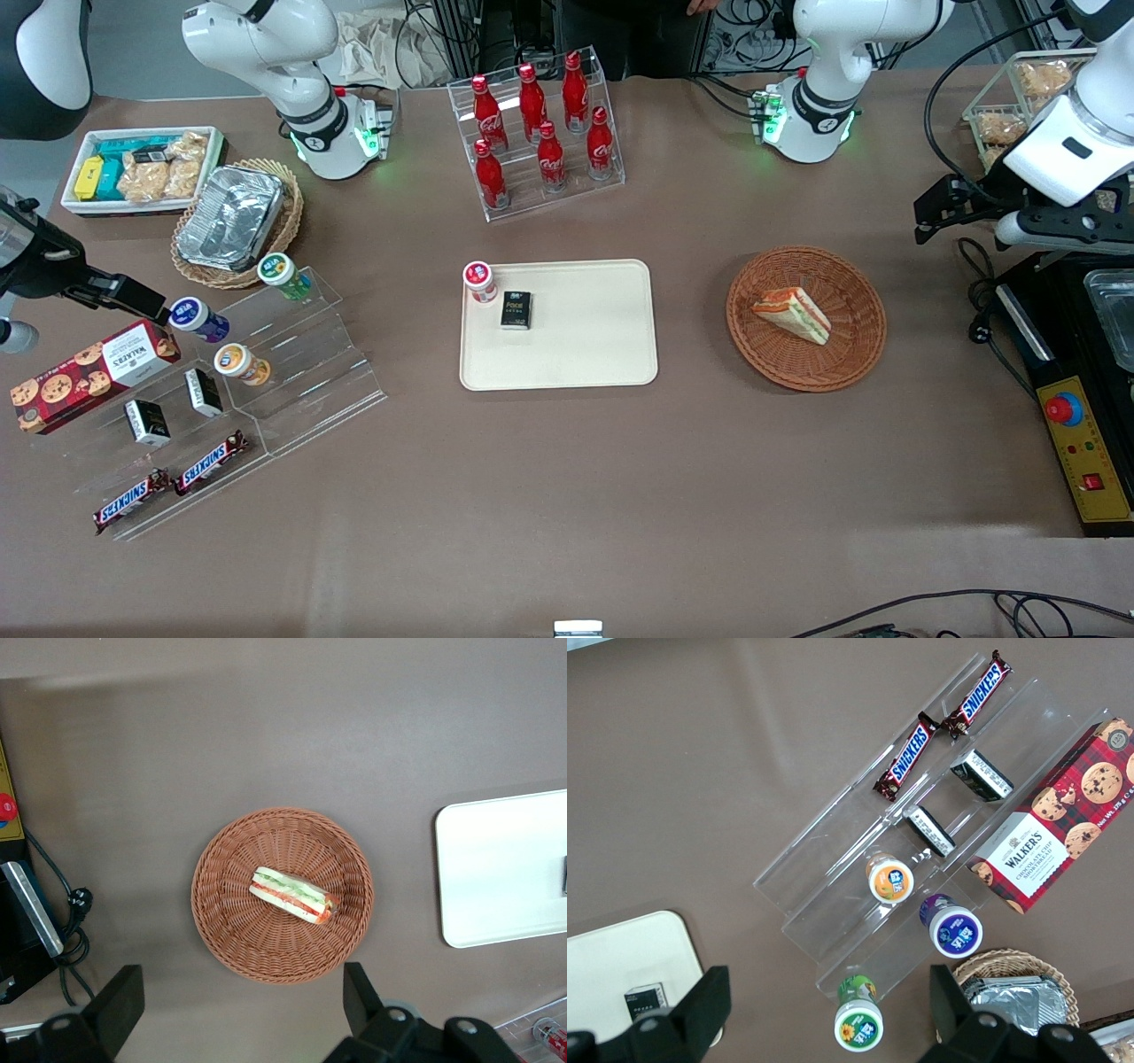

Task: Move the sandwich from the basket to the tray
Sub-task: 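Move the left gripper over the wicker basket above the sandwich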

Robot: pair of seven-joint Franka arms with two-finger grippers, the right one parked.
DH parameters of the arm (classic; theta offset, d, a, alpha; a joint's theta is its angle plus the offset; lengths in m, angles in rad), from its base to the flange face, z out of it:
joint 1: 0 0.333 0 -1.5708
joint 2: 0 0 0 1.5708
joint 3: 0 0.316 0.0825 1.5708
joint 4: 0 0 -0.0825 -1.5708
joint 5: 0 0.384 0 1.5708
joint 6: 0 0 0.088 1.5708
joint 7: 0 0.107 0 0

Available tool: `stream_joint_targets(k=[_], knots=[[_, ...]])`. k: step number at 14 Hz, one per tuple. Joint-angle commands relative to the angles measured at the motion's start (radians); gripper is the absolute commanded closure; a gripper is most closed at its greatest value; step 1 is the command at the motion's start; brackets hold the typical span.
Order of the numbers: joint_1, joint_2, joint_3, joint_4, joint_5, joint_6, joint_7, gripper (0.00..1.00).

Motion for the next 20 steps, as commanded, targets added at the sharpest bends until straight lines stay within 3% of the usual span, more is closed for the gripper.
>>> stream_joint_targets(k=[1, 7, 12, 15, 20], knots=[[0.010, -0.008, -0.002, -0.007, -0.016, -0.003, 0.009, 0.00], [0.010, -0.003, 0.003, -0.009, -0.015, -0.004, -0.020, 0.00], [-0.003, 0.015, -0.005, -0.024, -0.022, 0.007, -0.460, 0.00], [-0.008, 0.012, -0.006, -0.050, -0.102, 0.077, -0.742, 0.00], [-0.085, -0.044, -0.007, -0.217, -0.056, 0.173, -1.030, 0.00]])
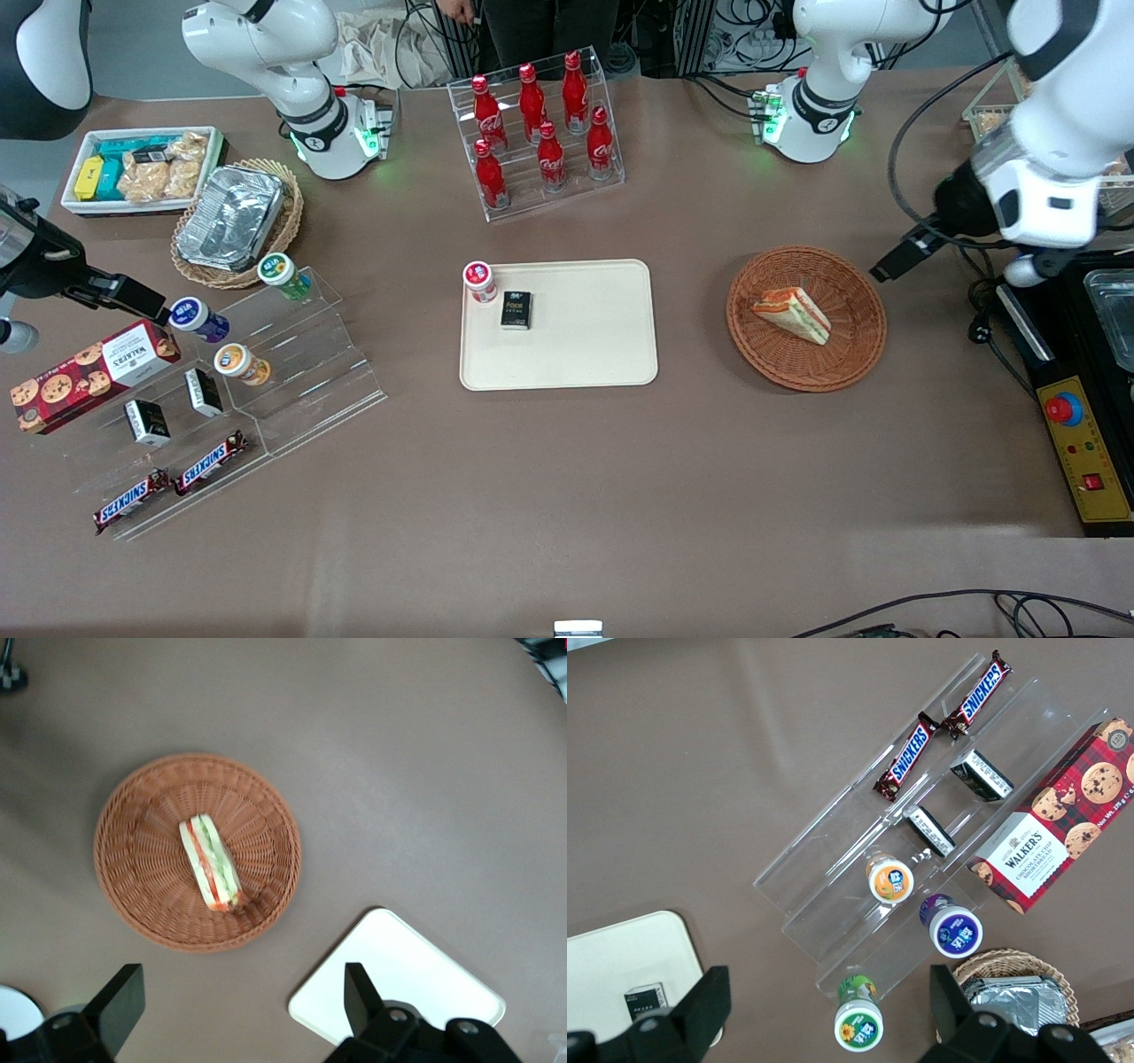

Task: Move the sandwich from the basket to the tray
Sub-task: 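Move the left gripper over the wicker basket above the sandwich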

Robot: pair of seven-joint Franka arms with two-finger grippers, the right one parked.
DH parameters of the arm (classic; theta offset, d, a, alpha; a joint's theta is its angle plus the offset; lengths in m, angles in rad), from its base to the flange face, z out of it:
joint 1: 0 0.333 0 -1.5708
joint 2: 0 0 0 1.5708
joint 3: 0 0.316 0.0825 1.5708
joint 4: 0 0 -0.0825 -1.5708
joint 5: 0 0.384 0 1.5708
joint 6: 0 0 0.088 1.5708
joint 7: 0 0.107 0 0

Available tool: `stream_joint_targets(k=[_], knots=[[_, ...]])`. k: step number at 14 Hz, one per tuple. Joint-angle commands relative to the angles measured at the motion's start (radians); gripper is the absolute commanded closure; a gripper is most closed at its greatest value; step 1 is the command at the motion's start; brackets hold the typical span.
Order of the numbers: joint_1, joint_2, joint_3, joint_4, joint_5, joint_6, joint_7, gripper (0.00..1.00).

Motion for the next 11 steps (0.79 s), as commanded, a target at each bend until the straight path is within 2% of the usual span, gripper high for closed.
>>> stream_joint_targets(k=[1, 5, 11], knots=[[-0.029, -0.058, 0.002, -0.105, 0.051, 0.052, -0.132, 0.01], [-0.030, -0.053, 0.001, -0.188, 0.053, 0.060, -0.247, 0.01], [-0.035, -0.015, 0.001, -0.422, 0.051, 0.308, -0.288, 0.00]])
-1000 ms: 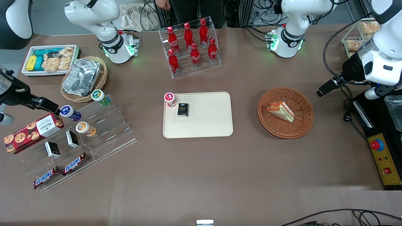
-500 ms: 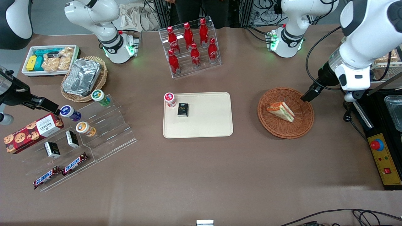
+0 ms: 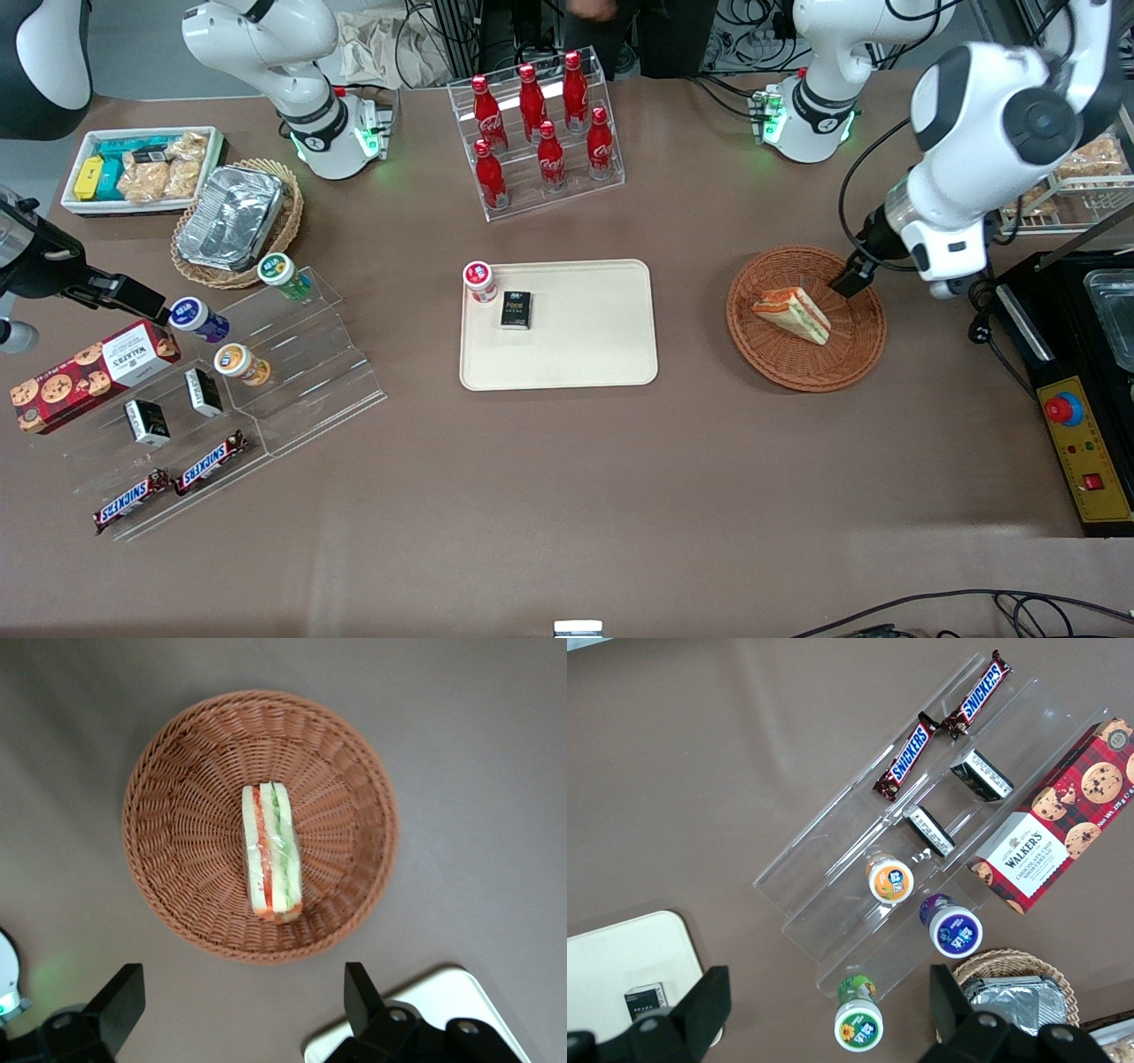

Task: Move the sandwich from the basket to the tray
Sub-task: 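Lower the left gripper and close it on the wrapped sandwich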

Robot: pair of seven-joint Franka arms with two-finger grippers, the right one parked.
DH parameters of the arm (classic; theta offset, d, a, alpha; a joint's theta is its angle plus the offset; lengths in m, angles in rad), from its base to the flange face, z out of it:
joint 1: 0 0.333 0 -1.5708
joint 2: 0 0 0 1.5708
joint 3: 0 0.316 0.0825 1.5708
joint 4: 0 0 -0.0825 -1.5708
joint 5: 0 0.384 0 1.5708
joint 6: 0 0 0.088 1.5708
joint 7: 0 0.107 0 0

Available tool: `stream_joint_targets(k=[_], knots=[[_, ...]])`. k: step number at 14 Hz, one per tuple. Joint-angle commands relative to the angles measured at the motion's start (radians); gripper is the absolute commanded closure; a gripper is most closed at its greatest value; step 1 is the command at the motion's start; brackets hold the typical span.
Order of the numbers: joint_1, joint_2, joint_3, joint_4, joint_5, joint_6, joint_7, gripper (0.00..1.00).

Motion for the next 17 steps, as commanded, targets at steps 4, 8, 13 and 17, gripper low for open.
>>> stream_joint_targets(k=[4, 8, 13, 17], knots=[[-0.042, 0.107, -0.002, -0.126, 0.009, 0.247, -0.105, 0.00], [-0.068, 0.191, 0.000, -0.148, 0.018, 0.361, -0.159, 0.00], [-0.082, 0.236, 0.000, -0.192, 0.019, 0.434, -0.159, 0.00], [-0.086, 0.273, 0.001, -0.208, 0.041, 0.485, -0.159, 0.11]])
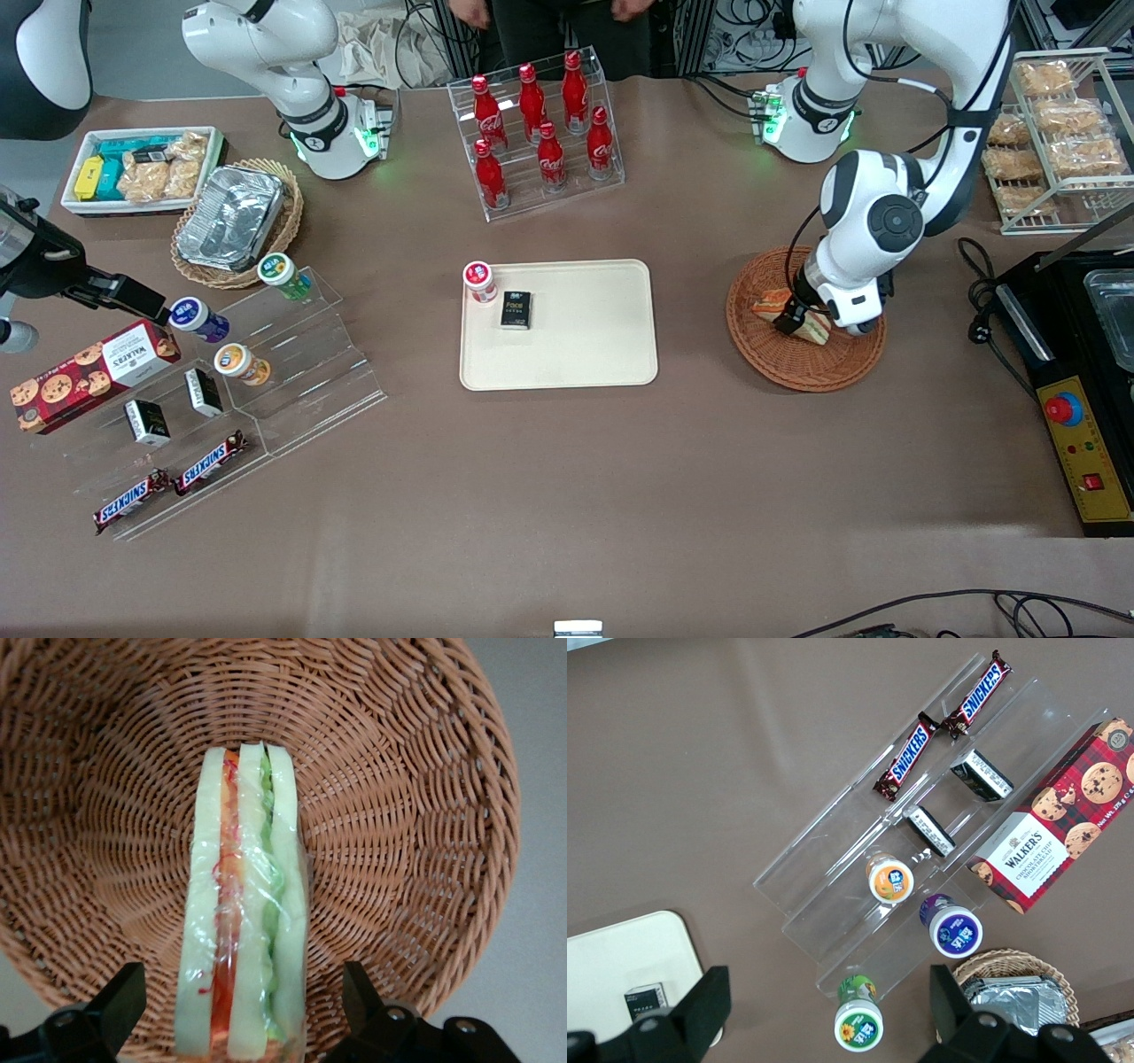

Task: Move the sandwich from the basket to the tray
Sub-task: 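Lower the left gripper and close it on the wrapped sandwich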

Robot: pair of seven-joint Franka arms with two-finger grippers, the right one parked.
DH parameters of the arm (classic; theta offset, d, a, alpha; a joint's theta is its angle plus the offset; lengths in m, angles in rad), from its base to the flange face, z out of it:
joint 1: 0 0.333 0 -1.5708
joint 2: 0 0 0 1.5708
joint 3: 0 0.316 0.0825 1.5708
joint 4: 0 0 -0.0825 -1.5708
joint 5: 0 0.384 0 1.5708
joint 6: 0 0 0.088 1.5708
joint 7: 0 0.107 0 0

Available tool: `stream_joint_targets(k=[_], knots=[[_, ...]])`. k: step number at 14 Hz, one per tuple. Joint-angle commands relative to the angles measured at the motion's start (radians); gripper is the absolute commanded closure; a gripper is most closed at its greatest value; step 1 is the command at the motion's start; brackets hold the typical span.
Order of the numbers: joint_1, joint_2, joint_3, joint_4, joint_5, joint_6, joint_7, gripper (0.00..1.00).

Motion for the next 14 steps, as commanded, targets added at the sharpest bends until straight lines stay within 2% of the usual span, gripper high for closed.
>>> stream_joint_targets(k=[1, 4, 5, 8, 10, 12, 14], knots=[[-0.012, 0.018, 0.005, -0.012, 0.051, 0.035, -0.031, 0.29], [-0.011, 0.033, 0.006, -0.003, 0.052, 0.037, -0.031, 0.86], [-0.011, 0.033, 0.006, -0.002, 0.052, 0.037, -0.030, 1.00], [-0.012, 0.010, 0.006, 0.005, 0.063, 0.032, -0.017, 1.00], [-0.012, -0.062, 0.003, 0.012, 0.092, -0.011, -0.013, 1.00], [-0.012, -0.140, 0.000, 0.067, 0.107, -0.142, 0.001, 1.00], [-0.015, -0.160, -0.003, 0.200, 0.106, -0.346, 0.068, 1.00]])
